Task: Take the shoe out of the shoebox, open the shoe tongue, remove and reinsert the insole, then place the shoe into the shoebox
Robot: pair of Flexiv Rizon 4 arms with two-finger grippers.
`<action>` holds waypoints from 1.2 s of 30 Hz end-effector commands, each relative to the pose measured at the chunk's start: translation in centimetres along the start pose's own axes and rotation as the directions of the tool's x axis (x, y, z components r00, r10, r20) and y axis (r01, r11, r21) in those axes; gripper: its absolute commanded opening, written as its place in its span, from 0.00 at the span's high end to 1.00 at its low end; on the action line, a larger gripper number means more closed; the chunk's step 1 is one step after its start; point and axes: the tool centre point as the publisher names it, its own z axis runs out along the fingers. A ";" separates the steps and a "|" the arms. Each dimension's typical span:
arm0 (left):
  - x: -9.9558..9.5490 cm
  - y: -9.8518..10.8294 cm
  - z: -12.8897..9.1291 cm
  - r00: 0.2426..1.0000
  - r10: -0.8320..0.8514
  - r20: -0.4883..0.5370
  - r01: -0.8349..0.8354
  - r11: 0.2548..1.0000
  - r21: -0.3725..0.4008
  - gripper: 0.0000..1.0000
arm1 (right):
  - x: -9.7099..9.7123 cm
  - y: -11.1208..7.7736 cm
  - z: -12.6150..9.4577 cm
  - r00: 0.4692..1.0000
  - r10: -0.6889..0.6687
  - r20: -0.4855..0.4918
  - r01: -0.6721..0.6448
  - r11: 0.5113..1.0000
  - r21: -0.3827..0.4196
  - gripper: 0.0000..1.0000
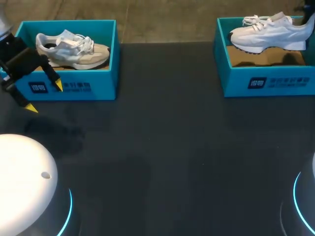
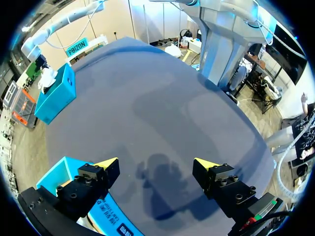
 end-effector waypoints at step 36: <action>0.1 0.0 0.0 1.000 0.000 0.000 0.000 1.000 -0.003 0.00 | -1.4 -0.9 5.3 0.985 0.171 -0.023 -0.171 0.985 0.023 1.00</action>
